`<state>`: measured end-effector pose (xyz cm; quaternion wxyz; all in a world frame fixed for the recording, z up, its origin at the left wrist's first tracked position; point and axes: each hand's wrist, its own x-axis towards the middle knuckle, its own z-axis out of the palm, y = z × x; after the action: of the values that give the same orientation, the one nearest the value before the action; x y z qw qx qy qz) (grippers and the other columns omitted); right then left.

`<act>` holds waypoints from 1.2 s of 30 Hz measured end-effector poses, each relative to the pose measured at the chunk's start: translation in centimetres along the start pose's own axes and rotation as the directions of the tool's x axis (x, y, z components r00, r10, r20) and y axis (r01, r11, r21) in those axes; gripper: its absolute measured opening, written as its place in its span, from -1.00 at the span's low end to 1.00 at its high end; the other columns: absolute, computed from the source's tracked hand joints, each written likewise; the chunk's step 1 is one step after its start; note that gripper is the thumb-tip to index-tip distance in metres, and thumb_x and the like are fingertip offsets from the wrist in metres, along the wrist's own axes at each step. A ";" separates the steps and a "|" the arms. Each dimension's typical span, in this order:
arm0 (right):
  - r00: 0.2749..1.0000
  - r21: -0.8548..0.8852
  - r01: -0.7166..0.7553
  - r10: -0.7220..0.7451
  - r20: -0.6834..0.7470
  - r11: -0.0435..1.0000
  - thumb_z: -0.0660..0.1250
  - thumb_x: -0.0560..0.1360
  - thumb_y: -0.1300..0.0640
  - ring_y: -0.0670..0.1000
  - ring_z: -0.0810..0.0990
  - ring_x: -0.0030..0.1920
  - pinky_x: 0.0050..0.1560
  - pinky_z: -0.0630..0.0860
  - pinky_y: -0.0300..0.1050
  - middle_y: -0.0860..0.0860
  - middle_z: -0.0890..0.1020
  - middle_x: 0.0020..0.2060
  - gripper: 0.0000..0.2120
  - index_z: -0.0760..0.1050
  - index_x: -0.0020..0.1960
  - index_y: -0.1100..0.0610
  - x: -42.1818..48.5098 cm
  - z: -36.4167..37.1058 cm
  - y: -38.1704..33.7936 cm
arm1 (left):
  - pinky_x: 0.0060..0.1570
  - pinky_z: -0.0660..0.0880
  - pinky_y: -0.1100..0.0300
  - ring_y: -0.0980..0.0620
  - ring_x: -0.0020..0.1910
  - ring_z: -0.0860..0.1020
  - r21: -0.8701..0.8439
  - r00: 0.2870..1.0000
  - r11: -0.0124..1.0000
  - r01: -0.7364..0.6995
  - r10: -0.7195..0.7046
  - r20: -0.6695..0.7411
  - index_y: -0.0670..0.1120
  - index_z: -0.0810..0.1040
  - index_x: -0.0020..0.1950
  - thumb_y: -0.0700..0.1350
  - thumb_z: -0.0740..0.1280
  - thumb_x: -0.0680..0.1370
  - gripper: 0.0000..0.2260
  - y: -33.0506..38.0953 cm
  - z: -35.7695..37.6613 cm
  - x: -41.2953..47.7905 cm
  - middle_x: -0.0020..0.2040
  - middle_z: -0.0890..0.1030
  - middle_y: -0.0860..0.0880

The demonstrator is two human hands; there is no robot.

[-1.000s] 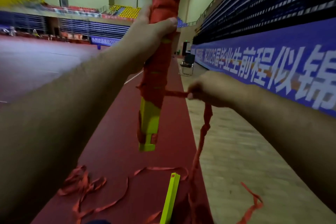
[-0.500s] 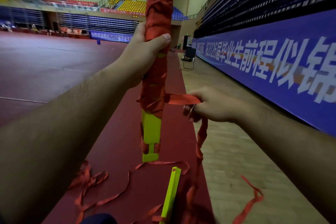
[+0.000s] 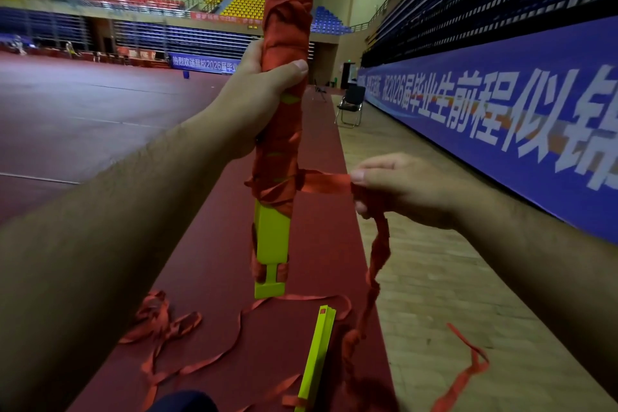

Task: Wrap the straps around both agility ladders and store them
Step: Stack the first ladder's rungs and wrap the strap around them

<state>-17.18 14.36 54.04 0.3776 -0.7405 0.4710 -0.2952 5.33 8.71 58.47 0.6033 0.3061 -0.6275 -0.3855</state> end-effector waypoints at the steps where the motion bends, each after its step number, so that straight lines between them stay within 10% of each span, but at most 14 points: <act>1: 0.999 -0.011 -0.022 0.023 0.047 1.000 0.30 0.59 0.13 0.07 0.59 -0.15 -0.05 0.49 -0.03 0.09 0.66 -0.22 -0.84 0.58 0.01 0.21 -0.2 -0.1 -0.1 | -0.19 0.58 0.09 0.02 -0.20 0.62 -0.003 1.000 1.000 0.005 -0.005 0.001 0.01 0.41 0.29 -0.06 0.38 0.57 -0.68 0.1 -0.1 0.1 -0.07 0.59 -0.05; 4: 0.990 -0.131 -0.037 0.054 0.129 0.991 0.38 0.53 0.19 0.07 0.58 -0.16 -0.18 0.50 -0.14 0.06 0.70 -0.19 -0.96 0.59 -0.06 0.17 -0.7 -0.2 -0.4 | -0.17 0.58 0.07 -0.02 -0.16 0.61 -0.018 1.000 1.000 0.016 -0.016 0.012 0.01 0.41 0.31 -0.05 0.38 0.57 -0.67 0.3 -0.2 -0.1 -0.03 0.58 -0.08; 11: 0.992 -0.397 0.086 -0.043 0.116 0.914 0.49 0.48 0.19 0.24 0.56 -0.29 -0.17 0.54 0.30 0.21 0.50 -0.36 -0.65 0.35 -0.33 0.11 -0.2 1.5 0.3 | -0.17 0.63 -0.01 -0.18 -0.19 0.64 -0.180 0.998 0.982 0.058 -0.059 0.001 -0.05 0.30 0.32 -0.10 0.33 0.61 -0.67 0.0 -0.1 -0.8 -0.01 0.58 -0.20; 18: 0.973 -0.597 0.106 -0.208 -0.104 0.795 0.43 0.44 0.22 0.16 0.59 -0.19 -0.10 0.55 0.27 0.13 0.56 -0.25 -0.70 0.36 -0.37 0.14 -0.6 2.2 -0.3 | -0.20 0.63 0.03 -0.11 -0.24 0.64 -0.126 0.994 0.987 0.100 -0.105 -0.035 0.02 0.32 0.28 -0.06 0.35 0.60 -0.69 -0.8 -0.9 -0.8 0.04 0.57 -0.20; 22: 0.943 -0.505 0.089 -0.236 -0.235 0.859 0.38 0.47 0.29 0.18 0.65 -0.23 -0.12 0.60 0.31 0.20 0.63 -0.29 -0.81 0.38 -0.24 0.22 0.1 1.7 -0.9 | -0.21 0.61 0.06 -0.11 -0.21 0.66 -0.108 0.995 0.991 0.078 -0.084 -0.051 0.01 0.31 0.32 -0.02 0.37 0.58 -0.62 -0.7 -0.9 -0.4 0.10 0.58 -0.22; 26: 0.984 -0.181 -0.139 0.157 0.086 0.974 0.37 0.55 0.31 -0.01 0.62 -0.32 -0.30 0.56 -0.11 0.09 0.69 -0.27 -0.79 0.45 0.15 0.15 -0.3 0.8 -1.0 | -0.20 0.61 0.08 -0.14 -0.12 0.66 -0.051 0.997 0.998 0.028 -0.031 -0.076 0.02 0.33 0.29 0.02 0.38 0.57 -0.64 -0.1 -0.9 0.0 0.15 0.58 -0.24; 29: 0.959 -0.370 -0.135 0.215 0.184 0.919 0.40 0.55 0.13 -0.13 0.52 -0.35 -0.31 0.48 -0.27 -0.05 0.58 -0.36 -0.94 0.57 -0.07 0.11 -0.8 1.0 -0.1 | -0.20 0.61 0.07 -0.15 -0.11 0.66 -0.070 0.997 0.997 0.014 -0.019 -0.075 0.01 0.33 0.30 0.02 0.38 0.57 -0.63 0.3 -1.2 0.3 0.14 0.58 -0.23; 33: 0.969 -0.404 -0.128 0.201 0.144 0.906 0.32 0.53 -0.18 0.01 0.39 -0.29 -0.19 0.36 -0.07 0.08 0.46 -0.30 -0.63 0.57 -0.18 0.14 -1.1 1.6 1.0 | -0.19 0.62 0.06 -0.16 -0.09 0.64 -0.076 0.995 0.997 0.004 -0.011 -0.095 0.00 0.32 0.33 0.01 0.37 0.57 -0.61 0.2 -1.3 0.5 0.13 0.56 -0.22; 36: 0.998 -0.190 -0.038 0.045 0.035 0.981 0.27 0.63 0.06 0.04 0.47 -0.28 -0.22 0.43 -0.14 0.09 0.53 -0.33 -0.74 0.57 -0.17 0.15 -1.3 1.8 1.2 | -0.12 0.61 -0.01 -0.14 -0.08 0.59 -0.145 0.996 0.989 0.014 -0.028 -0.089 -0.02 0.34 0.27 -0.03 0.32 0.47 -0.61 -0.6 -1.3 0.3 0.05 0.52 -0.17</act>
<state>-16.85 15.77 52.01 0.3210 -0.7687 0.5048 -0.2265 6.57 7.97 58.10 0.6475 0.2855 -0.5668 -0.4218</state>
